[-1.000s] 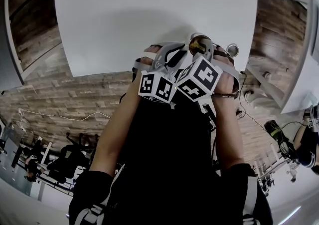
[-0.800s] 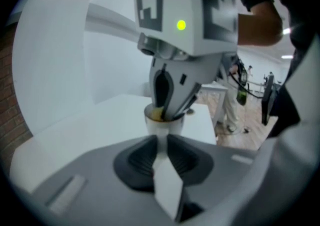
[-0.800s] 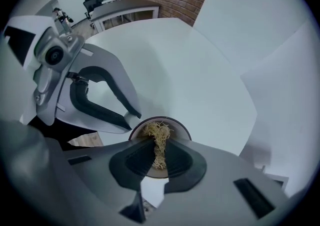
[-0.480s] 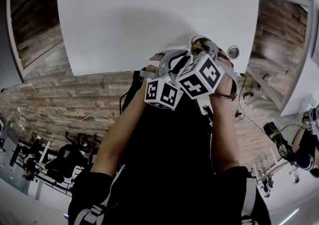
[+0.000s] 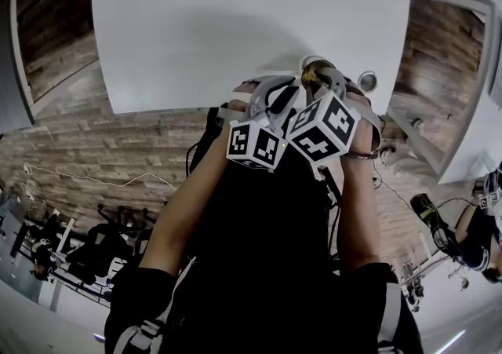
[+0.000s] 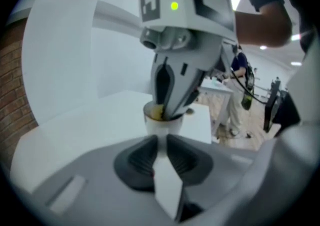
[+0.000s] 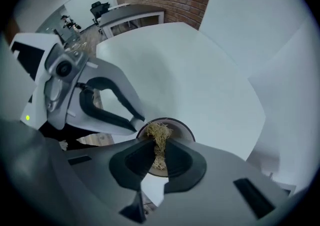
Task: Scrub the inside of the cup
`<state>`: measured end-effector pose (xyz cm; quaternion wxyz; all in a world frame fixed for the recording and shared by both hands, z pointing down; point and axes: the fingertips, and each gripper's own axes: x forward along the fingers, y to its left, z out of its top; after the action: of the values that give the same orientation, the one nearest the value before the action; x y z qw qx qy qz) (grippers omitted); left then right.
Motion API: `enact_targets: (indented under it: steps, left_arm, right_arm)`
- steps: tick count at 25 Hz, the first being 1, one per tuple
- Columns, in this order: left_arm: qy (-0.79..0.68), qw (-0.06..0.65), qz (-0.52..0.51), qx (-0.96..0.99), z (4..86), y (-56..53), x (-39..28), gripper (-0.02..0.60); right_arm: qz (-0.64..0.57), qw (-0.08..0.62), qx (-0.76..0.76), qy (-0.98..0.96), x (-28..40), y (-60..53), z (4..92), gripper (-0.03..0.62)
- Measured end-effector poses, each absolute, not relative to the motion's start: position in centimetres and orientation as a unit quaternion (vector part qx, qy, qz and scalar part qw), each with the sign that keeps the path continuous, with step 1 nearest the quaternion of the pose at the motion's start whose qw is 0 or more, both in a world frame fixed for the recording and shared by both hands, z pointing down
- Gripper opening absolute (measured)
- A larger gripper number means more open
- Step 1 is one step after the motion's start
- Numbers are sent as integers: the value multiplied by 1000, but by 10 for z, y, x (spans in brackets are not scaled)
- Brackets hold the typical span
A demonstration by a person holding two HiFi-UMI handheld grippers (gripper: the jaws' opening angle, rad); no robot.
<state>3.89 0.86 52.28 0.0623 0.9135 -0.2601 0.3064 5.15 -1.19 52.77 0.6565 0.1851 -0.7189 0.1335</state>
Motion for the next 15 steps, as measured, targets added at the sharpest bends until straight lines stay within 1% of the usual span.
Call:
enact_targets:
  steps: [5,10,15]
  left_arm:
    - [-203,29,325,923,522,0,38,61]
    - [-152,-6,341,928,522,-6,40,61]
    - [-135,-3,341,930,522,-7,42,61]
  right_arm:
    - [74,668,115,-731,55,-7,526,38]
    - [41,683,73,-725,60,-1,526,38]
    - [18,704,51,-708,65,3,522,38]
